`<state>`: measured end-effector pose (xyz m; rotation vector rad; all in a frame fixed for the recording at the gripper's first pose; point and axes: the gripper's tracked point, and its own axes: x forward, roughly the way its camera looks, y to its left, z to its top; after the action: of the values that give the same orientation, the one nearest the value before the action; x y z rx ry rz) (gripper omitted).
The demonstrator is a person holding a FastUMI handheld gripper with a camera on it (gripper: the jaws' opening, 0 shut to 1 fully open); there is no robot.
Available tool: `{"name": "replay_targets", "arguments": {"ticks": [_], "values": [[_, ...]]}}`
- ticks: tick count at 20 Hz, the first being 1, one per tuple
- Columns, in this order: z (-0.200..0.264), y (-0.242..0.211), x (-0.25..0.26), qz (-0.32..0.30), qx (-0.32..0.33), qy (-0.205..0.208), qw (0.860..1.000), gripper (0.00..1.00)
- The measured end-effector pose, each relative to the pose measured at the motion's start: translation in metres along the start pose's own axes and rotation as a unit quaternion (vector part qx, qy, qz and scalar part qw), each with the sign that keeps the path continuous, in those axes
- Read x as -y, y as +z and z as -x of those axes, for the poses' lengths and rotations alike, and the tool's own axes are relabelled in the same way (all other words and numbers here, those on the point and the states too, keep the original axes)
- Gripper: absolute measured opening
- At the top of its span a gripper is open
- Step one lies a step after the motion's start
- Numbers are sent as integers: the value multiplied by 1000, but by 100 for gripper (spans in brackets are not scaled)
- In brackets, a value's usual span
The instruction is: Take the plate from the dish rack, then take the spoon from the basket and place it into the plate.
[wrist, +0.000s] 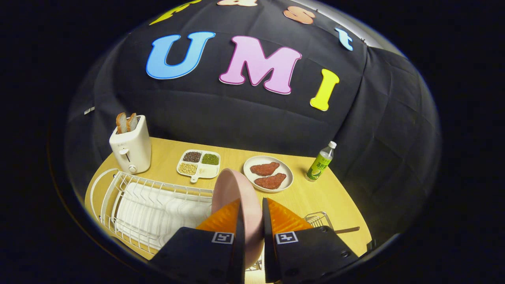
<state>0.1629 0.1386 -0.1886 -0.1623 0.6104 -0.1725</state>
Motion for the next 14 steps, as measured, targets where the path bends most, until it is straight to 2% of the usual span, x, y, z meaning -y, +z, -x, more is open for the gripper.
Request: {"name": "replay_targets", "arguments": {"ticks": [3, 6, 14], "values": [[2, 12, 18, -18, 16, -3, 1000, 21], [6, 10, 17, -38, 4, 22, 999, 20], [45, 2, 29, -106, -21, 133, 985, 17]]}}
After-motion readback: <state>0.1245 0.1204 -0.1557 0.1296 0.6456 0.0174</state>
